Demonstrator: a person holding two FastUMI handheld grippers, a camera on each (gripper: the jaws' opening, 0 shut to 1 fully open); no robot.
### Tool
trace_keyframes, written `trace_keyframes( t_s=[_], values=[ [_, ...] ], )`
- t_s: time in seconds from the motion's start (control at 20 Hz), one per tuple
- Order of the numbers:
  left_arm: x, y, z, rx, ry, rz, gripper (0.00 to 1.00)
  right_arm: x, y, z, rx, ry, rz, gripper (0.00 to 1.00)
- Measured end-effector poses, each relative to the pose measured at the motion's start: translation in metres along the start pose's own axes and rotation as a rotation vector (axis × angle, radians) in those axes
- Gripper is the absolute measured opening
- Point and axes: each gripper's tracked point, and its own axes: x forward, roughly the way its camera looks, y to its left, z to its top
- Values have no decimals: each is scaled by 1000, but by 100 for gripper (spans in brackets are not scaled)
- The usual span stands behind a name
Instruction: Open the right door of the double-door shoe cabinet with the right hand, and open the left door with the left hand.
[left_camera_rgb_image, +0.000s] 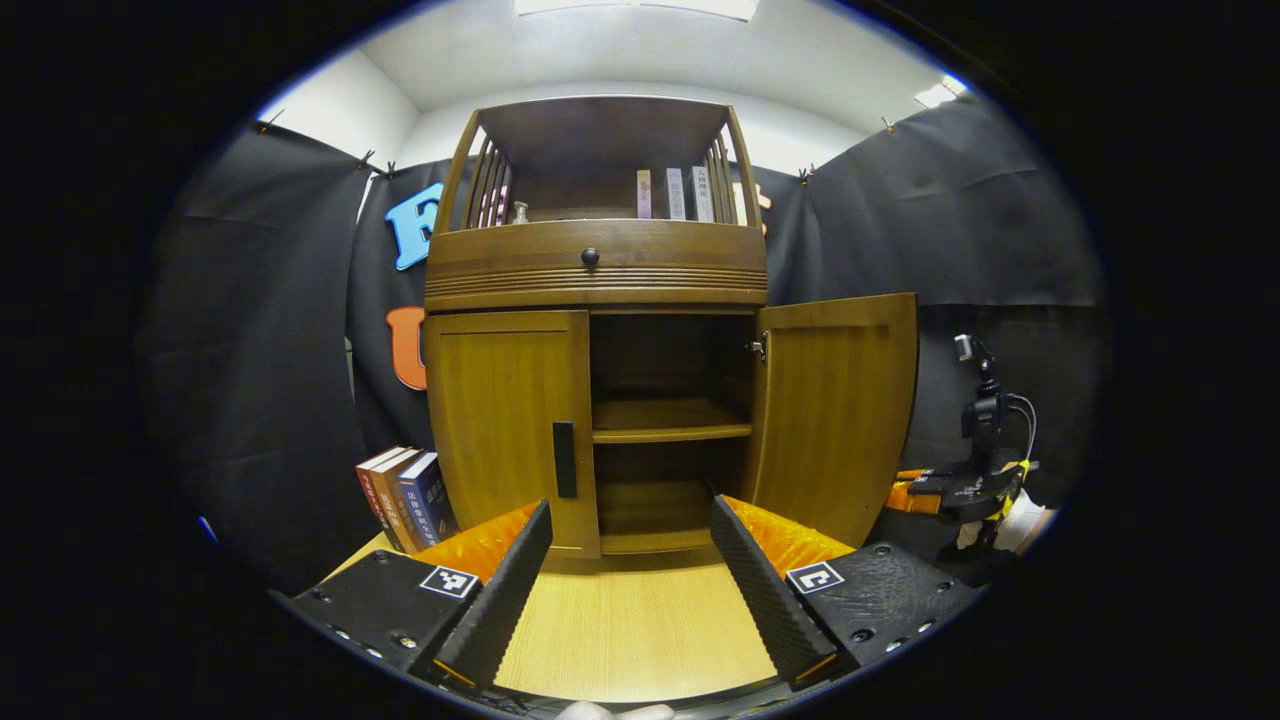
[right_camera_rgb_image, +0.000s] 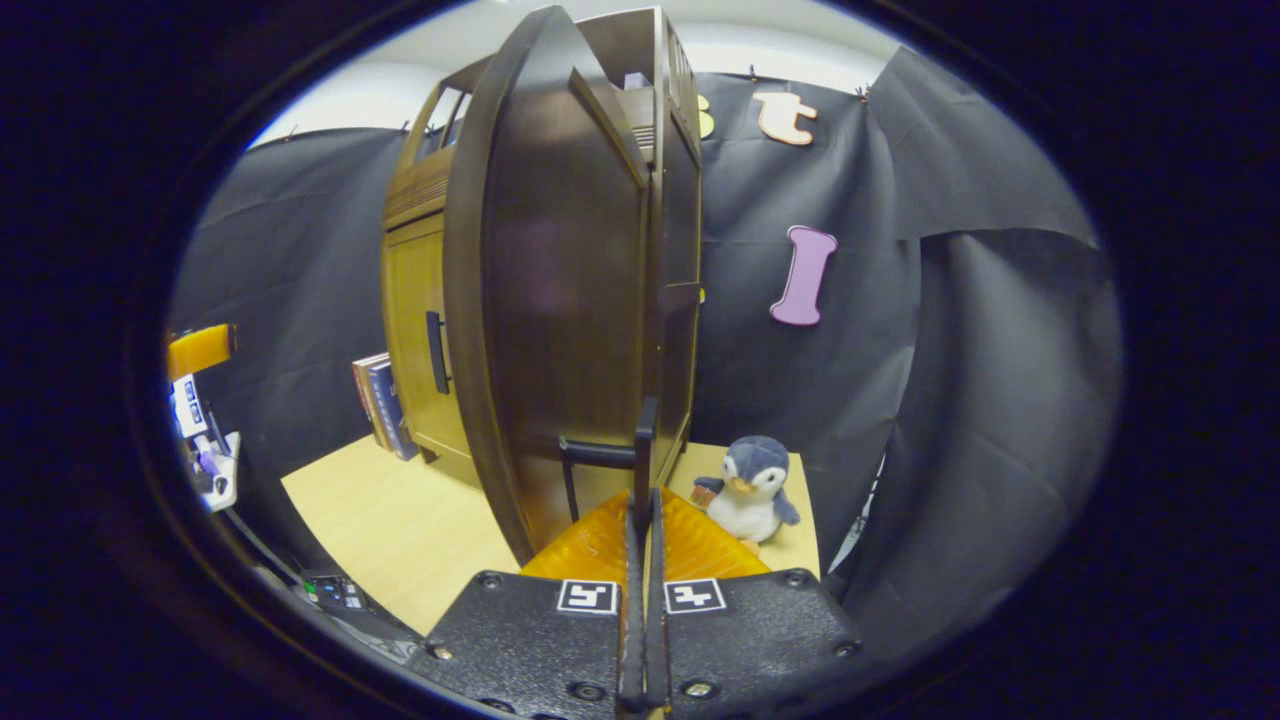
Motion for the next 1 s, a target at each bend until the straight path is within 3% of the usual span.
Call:
trace_keyframes(
  t_s=[0.2, 0.25, 0.35, 0.4, 0.55, 0.75, 0.8, 1.0],
  values=[
    [6, 4, -2, -12, 2, -29, 96, -14, -3, -3, -12, 9, -12, 11],
    [6, 6, -2, -13, -1, -35, 96, -20, -8, -3, -8, 12, -35, 24],
    [8, 12, -2, -13, -7, -48, 96, -36, -15, -1, 13, 4, -88, 31],
    [9, 14, -2, -14, -9, -55, 96, -45, -20, 3, 25, -7, -131, 53],
    [11, 20, -6, -21, -7, -86, 96, -74, -19, 21, 41, -53, -226, 84],
    [14, 32, -9, -19, -5, -126, 100, -105, 4, 54, 9, -126, -299, 98],
    [15, 35, -11, -17, -5, -132, 96, -109, 11, 61, 11, -136, -319, 100],
    [14, 55, -19, -5, 0, -141, 100, -119, 45, 82, 42, -161, -388, 99]
  ],
)
